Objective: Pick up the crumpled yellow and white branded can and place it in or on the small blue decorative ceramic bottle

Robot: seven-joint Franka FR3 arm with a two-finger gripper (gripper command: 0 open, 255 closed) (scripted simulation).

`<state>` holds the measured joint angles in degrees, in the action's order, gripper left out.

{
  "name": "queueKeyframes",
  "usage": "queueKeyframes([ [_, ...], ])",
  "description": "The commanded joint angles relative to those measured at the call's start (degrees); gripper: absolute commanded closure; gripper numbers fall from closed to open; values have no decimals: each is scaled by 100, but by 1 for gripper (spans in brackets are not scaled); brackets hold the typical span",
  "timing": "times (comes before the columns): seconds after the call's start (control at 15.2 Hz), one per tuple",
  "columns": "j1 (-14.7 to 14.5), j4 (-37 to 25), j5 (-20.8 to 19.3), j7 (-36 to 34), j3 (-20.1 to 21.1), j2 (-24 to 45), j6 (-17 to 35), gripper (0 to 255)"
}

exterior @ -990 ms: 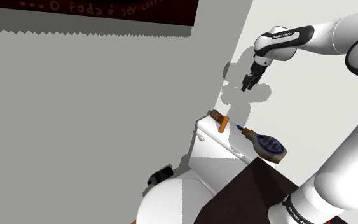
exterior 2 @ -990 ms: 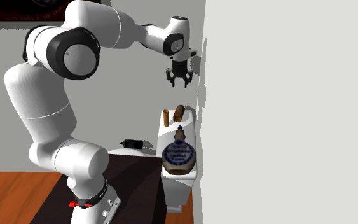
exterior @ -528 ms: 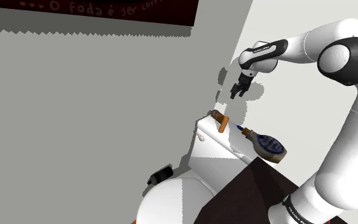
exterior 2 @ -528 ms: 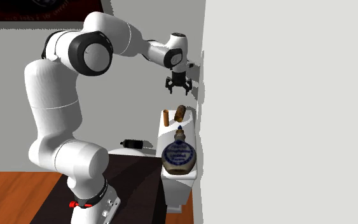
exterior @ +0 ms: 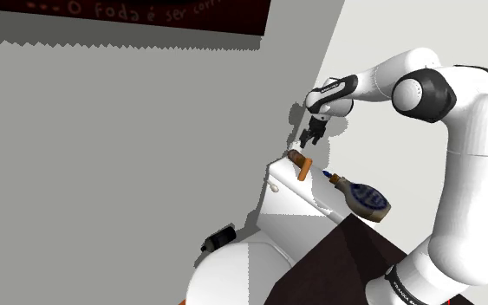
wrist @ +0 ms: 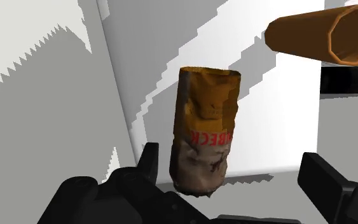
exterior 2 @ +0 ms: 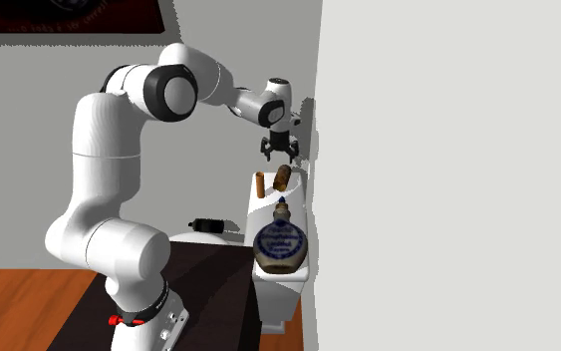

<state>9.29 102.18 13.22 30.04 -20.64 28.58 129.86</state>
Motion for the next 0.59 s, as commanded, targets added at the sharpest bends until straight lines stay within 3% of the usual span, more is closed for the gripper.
queueKeyframes([
  [0.0,37,-181,89,-28,66,367,134,0],
  [0.2,79,-538,193,-115,168,934,272,0],
  [0.53,127,-579,270,-79,236,1181,470,0],
])
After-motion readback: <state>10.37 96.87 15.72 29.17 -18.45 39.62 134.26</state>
